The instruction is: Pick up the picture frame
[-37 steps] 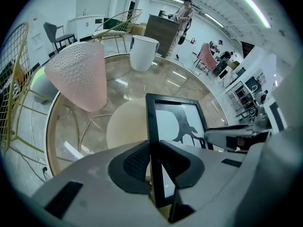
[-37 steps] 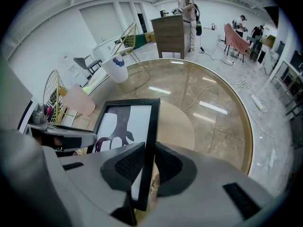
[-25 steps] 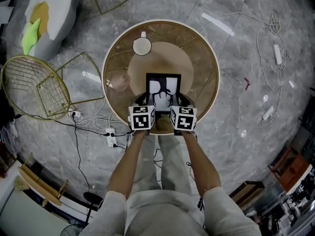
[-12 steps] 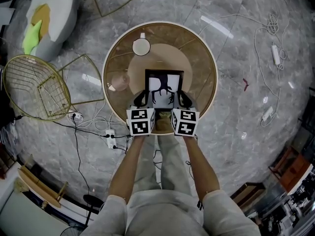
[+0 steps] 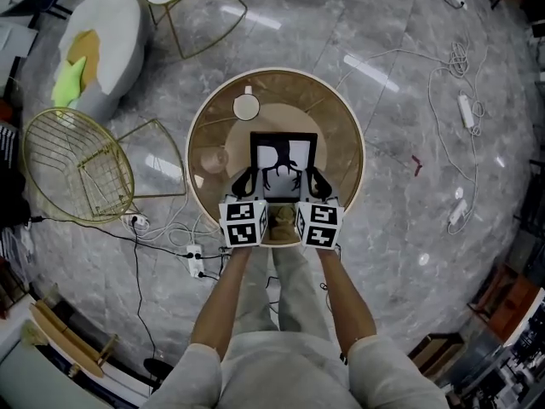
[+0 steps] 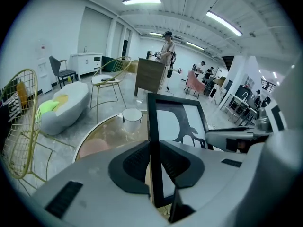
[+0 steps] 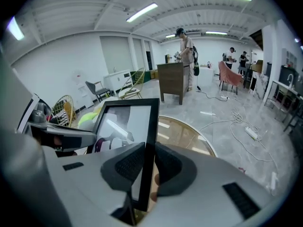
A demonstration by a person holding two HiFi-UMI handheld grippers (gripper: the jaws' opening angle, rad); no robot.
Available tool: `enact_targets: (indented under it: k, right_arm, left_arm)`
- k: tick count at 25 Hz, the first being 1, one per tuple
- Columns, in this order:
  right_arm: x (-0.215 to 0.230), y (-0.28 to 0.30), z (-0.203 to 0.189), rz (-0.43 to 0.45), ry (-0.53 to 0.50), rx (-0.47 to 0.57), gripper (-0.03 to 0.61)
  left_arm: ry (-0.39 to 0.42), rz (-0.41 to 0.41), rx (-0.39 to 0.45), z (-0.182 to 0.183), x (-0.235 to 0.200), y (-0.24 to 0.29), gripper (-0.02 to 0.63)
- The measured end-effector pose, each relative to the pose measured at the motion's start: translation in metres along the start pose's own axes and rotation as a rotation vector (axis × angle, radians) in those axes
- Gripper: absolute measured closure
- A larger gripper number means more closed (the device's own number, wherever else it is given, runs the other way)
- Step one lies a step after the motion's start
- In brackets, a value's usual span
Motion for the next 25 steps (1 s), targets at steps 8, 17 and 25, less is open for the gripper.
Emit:
enact_targets:
  k: [8, 17, 25]
  right_arm:
    - [-0.01, -0.037, 0.058, 0.007, -0.024, 0.114, 0.511]
    - [-0.023, -0.08, 0.119, 0.018, -0.05, 0.24, 0.511]
    - [-0.036, -0.122, 0.169, 0.036, -0.08, 0.344, 0.511]
  left_arm:
    - [0.031, 0.018, 0.106, 0.061, 0.005, -0.031, 0.546]
    - [0.055, 0.038, 0.227, 0.125, 0.011, -0.069, 0.546]
    - [0.087, 0.057, 0.321, 0.179, 0.016, -0.109, 0.546]
Point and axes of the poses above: the fingertips, and each gripper's own axes: y forward along the fingers, x to its right, z out of its top, the point moved 7 cm from there along -y, backward along the fingers, and after that the axes turned 12 degrees about y, right-handed, at the moved point
